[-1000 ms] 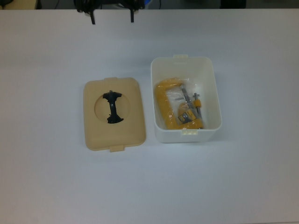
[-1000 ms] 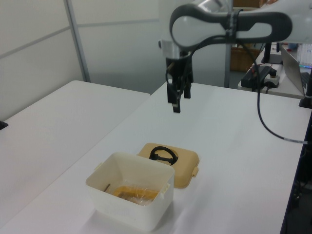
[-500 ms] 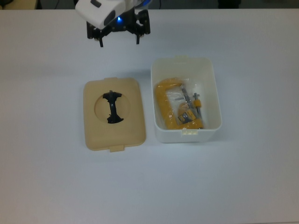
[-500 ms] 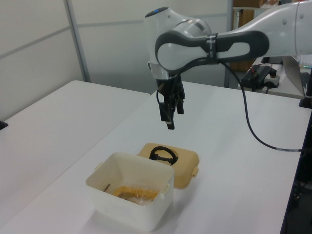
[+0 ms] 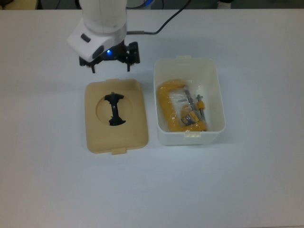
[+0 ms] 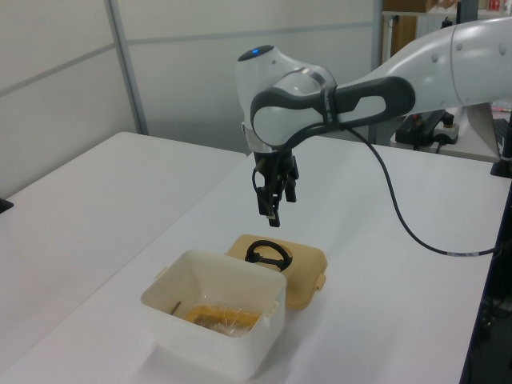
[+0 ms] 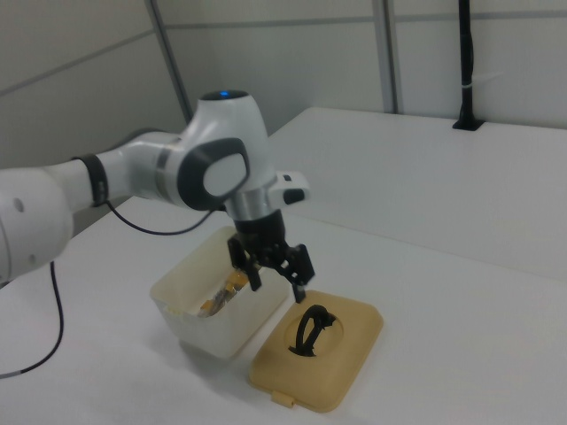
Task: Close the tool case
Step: 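Lower the gripper onto the black handle of the beige lid, then close the gripper around the black handle of the lid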
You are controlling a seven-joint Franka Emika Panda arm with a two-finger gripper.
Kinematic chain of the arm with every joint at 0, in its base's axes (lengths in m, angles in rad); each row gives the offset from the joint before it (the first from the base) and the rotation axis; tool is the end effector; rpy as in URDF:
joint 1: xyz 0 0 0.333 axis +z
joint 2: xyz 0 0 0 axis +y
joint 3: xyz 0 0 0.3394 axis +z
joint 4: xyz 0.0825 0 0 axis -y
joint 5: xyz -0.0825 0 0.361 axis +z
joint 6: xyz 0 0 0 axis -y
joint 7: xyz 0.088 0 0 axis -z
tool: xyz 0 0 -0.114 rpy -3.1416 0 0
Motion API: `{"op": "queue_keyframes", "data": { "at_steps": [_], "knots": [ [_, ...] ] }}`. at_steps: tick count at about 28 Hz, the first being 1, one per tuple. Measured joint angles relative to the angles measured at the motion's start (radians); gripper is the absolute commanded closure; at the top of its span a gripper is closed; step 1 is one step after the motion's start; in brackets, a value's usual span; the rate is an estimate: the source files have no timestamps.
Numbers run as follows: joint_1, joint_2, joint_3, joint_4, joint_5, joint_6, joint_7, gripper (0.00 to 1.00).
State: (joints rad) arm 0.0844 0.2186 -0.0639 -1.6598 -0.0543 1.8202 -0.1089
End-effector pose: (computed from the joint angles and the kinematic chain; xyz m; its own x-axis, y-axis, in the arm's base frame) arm 0.6043 0.0108 0.4973 0.9876 0.1427 -0.0650 0.1466 -0.9874 0.0588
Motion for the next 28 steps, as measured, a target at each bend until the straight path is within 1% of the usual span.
{"op": "queue_keyframes", "data": {
  "at_steps": [3, 8, 14, 19, 20, 21, 22, 26, 28],
  "knots": [
    [-0.017, 0.03, 0.0, -0.003, -0.028, 0.034, -0.001, 0.0],
    [-0.029, 0.082, -0.001, -0.005, -0.057, 0.075, -0.001, 0.0],
    [-0.029, 0.144, 0.0, -0.005, -0.071, 0.124, -0.001, 0.0],
    [-0.027, 0.158, 0.0, -0.005, -0.072, 0.13, -0.001, 0.01],
    [-0.026, 0.157, 0.001, -0.005, -0.072, 0.13, -0.001, 0.04],
    [-0.026, 0.157, 0.001, -0.005, -0.072, 0.13, -0.001, 0.1],
    [-0.026, 0.157, 0.002, -0.005, -0.072, 0.13, -0.001, 0.13],
    [-0.025, 0.157, 0.006, -0.005, -0.072, 0.13, -0.001, 0.34],
    [-0.024, 0.157, 0.008, -0.004, -0.072, 0.13, -0.001, 0.39]
  ]
}}
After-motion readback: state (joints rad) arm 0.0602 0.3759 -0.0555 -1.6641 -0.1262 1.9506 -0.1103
